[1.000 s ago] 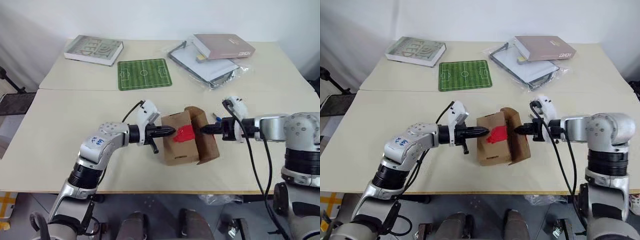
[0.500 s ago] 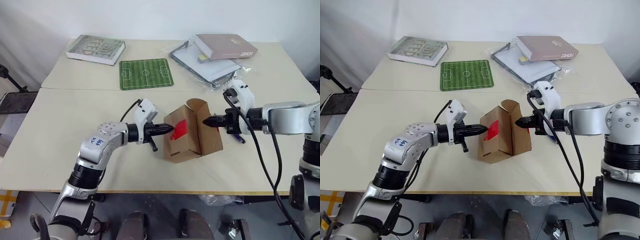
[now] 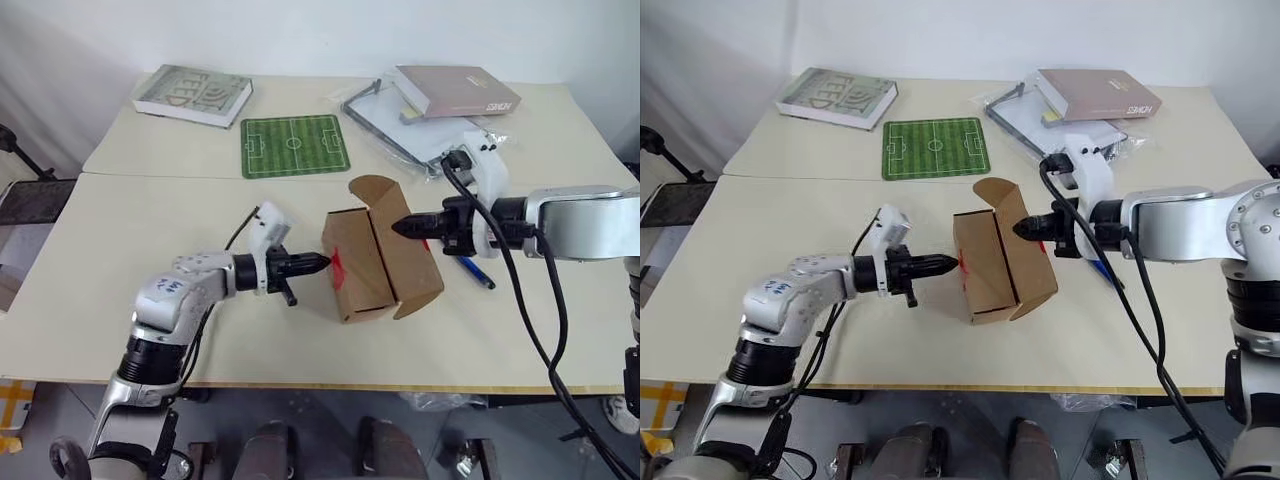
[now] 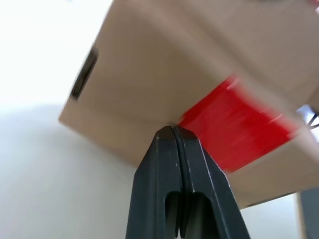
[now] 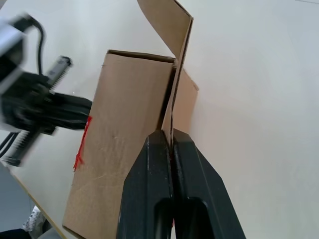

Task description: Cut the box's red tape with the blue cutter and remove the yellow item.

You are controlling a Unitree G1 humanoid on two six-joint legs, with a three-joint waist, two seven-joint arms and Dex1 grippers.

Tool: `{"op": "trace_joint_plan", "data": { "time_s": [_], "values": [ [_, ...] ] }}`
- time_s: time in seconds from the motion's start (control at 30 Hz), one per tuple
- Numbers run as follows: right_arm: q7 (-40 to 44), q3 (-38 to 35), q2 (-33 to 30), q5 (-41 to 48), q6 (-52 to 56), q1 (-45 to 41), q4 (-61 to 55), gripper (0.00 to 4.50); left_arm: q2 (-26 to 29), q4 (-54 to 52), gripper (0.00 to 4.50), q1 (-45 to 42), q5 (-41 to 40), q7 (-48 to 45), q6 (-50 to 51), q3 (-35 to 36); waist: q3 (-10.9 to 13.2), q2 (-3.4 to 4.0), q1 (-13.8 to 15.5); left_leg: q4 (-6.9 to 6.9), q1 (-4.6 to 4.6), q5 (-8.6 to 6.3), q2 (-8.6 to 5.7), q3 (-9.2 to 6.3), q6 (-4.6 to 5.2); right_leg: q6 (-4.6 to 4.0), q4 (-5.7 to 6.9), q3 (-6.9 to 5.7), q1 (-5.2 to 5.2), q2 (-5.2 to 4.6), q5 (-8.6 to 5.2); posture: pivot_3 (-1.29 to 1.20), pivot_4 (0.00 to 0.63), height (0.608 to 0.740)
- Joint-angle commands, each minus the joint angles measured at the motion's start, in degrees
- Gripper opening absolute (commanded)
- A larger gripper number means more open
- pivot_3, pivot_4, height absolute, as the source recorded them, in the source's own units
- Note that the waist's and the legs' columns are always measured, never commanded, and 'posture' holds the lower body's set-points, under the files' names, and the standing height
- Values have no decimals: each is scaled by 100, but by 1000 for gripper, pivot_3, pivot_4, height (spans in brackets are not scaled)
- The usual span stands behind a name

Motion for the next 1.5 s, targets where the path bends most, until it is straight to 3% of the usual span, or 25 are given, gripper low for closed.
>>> {"op": "trace_joint_plan", "data": {
  "time_s": [0.03,0.17,0.4,0.6,1.03,1.5],
  "values": [
    [33,-34,-127,111,-165,-86,-231,30,-170,-359,0,-300,-867,24,379,596,0,0,5,1,-4,0,0,1,0,0,0,-3,-2,0,0,0,150,740],
    [26,0,-145,111,-247,-65,-274,30,-323,-406,0,-600,-1073,48,434,495,0,0,20,19,-38,0,-4,16,0,6,1,-20,-16,0,3,0,150,740],
    [31,33,-165,111,-334,14,-428,30,-234,265,0,-739,181,-186,-537,-942,0,-1,14,19,-38,0,-26,31,0,8,0,-19,-21,4,4,0,150,740],
    [-18,-7,-222,111,-433,112,-565,30,56,827,0,-857,968,-606,-1261,-1620,0,0,14,18,-38,0,-23,37,0,7,1,-16,-26,5,5,0,150,740],
    [-82,85,-644,111,-377,219,-360,30,1020,731,0,-612,1560,-1441,-1605,-2070,-7,1,6,19,-26,0,-8,43,0,6,6,-6,-23,4,5,0,150,740],
    [-251,454,-627,111,-133,392,97,30,1218,439,0,-39,1710,-1179,-1473,-2086,-81,8,-23,2,74,-13,19,27,20,-4,-10,18,59,2,7,0,150,740]
  ]
}}
